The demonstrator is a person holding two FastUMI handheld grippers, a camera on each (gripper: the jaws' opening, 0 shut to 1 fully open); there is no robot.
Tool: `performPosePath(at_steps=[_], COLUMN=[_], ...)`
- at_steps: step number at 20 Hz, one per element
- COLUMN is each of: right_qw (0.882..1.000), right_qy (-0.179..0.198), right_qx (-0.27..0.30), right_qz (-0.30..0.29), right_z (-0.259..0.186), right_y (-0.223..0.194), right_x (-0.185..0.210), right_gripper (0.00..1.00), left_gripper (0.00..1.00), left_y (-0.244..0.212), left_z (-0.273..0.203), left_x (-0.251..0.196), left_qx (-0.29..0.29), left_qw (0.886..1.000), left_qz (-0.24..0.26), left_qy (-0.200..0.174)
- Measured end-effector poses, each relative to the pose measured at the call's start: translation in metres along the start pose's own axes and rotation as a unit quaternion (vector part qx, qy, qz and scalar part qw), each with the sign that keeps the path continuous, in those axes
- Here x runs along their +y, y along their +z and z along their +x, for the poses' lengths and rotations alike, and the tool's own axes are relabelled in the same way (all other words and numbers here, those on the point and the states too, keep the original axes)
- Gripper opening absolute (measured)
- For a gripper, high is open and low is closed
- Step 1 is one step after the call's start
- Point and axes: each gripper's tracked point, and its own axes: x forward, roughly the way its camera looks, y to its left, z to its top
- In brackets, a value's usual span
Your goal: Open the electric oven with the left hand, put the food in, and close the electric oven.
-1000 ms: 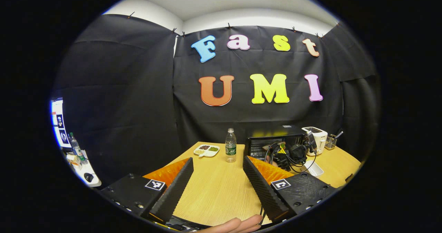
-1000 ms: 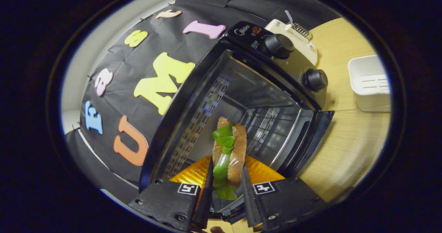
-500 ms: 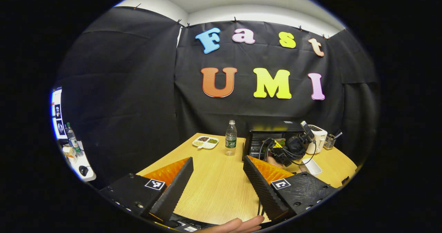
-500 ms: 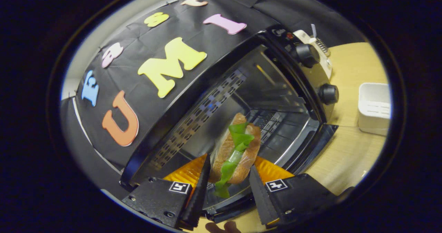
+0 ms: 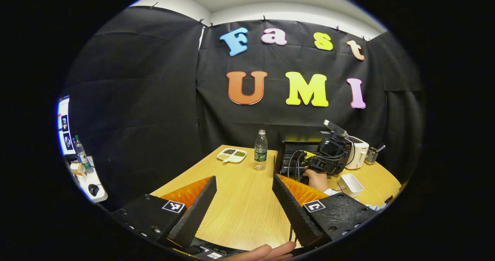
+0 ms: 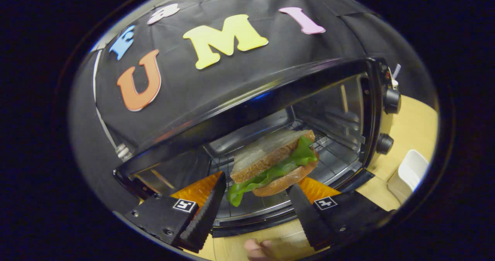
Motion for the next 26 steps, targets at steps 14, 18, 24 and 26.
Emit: performPosePath(at_steps=[14, 18, 24, 26], right_qw=[0.981, 0.983, 0.983, 0.982], right_qy=[0.035, 0.047, 0.075, 0.087], right_qx=[0.141, 0.109, 0.034, 0.010], right_qz=[-0.132, -0.143, -0.161, -0.167], right_z=[-0.079, -0.130, -0.221, -0.253], right_y=[-0.010, 0.018, 0.078, 0.099], right_x=[-0.012, -0.029, -0.050, -0.058], right_gripper=[0.99, 0.99, 0.98, 0.99], left_gripper=[0.96, 0.95, 0.95, 0.94], left_y=[-0.010, 0.000, 0.010, 0.010], left_z=[0.003, -0.003, 0.003, 0.007], left_x=[-0.009, -0.017, -0.035, -0.046], left_qx=[0.002, -0.014, -0.023, -0.020], left_qw=[1.000, 0.999, 0.999, 0.999], left_qz=[-0.007, -0.014, -0.012, -0.010], left_qy=[-0.017, -0.026, -0.033, -0.040])
